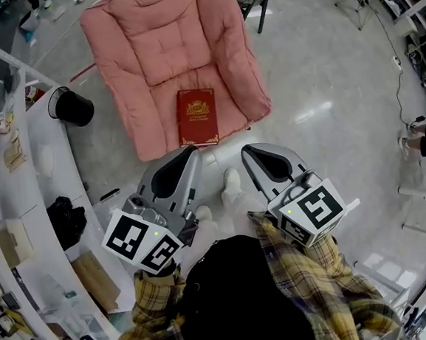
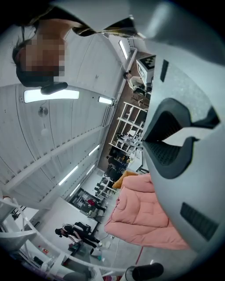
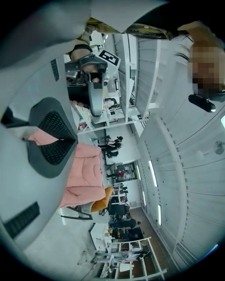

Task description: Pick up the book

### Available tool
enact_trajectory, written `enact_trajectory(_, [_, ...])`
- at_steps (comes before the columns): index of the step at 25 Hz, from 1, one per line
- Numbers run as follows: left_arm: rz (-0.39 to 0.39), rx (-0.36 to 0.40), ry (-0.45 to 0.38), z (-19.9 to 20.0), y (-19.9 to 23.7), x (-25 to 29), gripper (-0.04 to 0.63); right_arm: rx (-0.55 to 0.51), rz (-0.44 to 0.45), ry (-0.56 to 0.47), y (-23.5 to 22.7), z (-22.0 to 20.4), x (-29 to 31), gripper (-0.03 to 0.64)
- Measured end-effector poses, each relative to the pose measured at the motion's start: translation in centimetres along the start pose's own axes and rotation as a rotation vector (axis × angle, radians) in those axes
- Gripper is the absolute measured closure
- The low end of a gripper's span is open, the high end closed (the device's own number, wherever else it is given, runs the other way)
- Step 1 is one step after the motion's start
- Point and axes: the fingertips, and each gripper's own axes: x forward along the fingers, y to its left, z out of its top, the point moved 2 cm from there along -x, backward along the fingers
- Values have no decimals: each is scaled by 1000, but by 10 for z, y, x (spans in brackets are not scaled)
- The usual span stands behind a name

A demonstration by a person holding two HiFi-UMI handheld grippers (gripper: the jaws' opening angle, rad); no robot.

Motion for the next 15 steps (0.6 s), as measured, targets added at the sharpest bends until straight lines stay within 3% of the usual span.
enact_trajectory(6, [58,21,-30,19,2,45,591,-12,46,-6,-52,22,6,600])
enact_trajectory(15, [128,18,-26,25,10,81,591,-20,104,33,-92,19,17,598])
